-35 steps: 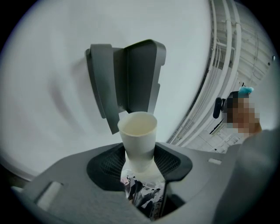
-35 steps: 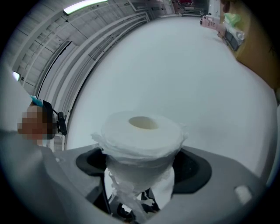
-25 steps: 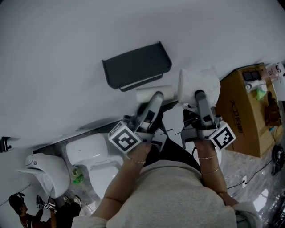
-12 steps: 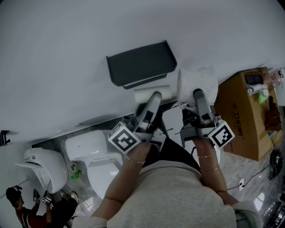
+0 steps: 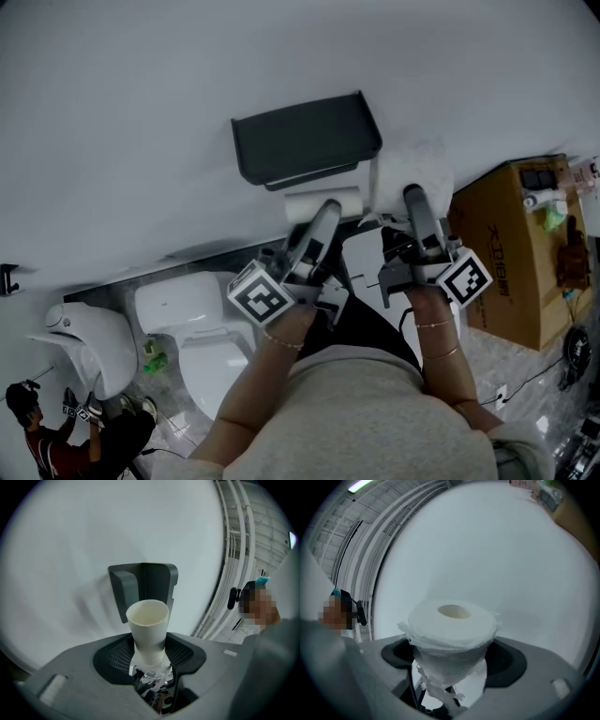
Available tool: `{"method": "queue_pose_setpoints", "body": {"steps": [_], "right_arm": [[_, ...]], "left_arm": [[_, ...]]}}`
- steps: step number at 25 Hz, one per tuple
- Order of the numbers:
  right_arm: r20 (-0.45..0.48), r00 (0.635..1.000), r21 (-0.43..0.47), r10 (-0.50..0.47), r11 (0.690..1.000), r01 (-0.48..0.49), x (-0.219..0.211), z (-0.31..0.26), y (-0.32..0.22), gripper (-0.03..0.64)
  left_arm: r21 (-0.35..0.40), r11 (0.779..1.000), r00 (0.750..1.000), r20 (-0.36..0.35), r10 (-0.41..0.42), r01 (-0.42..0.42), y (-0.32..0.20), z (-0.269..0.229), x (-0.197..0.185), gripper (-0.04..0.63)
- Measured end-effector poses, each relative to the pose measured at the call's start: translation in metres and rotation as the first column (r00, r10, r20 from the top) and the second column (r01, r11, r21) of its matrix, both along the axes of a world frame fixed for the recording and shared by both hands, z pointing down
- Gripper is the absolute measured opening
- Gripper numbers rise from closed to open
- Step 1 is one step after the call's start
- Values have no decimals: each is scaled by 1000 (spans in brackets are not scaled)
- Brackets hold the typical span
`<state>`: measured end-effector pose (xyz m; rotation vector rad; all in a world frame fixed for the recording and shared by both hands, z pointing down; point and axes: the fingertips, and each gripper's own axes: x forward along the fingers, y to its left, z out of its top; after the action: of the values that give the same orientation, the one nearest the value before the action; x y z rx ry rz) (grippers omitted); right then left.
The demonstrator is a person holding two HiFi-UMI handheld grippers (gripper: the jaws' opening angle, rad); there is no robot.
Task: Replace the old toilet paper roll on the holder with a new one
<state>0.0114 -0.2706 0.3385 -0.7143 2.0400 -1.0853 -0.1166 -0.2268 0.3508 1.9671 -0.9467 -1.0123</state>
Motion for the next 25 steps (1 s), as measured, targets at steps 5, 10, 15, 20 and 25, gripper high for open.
{"method": "queue_pose_setpoints", "body": {"steps": [5,10,15,20,25], "right_arm": [[0,1000,-4,-25,1000,25,-5,-1,-4,435],[1,999,-10,-45,999,45,-8,2,-12,434],[3,998,-9,-64,998,64,-13,3,-18,435],[2,997,-4,-73,997,73,-15,3,-20,435],[0,997,-11,-79,997,79,-17,7,-26,435]], "left_arm": [[-6,1000,1000,-15,1,-2,4,-1,1,209],[-9,1000,1000,1,-16,16,0,0,-1,209],[-8,1000,1000,-3,-23,23,-3,1,-4,209],[-3,1000,1000,-2,-22,22,0,1,-4,209],[-15,999,999,-9,-41,41,-2,5,-10,209]]}}
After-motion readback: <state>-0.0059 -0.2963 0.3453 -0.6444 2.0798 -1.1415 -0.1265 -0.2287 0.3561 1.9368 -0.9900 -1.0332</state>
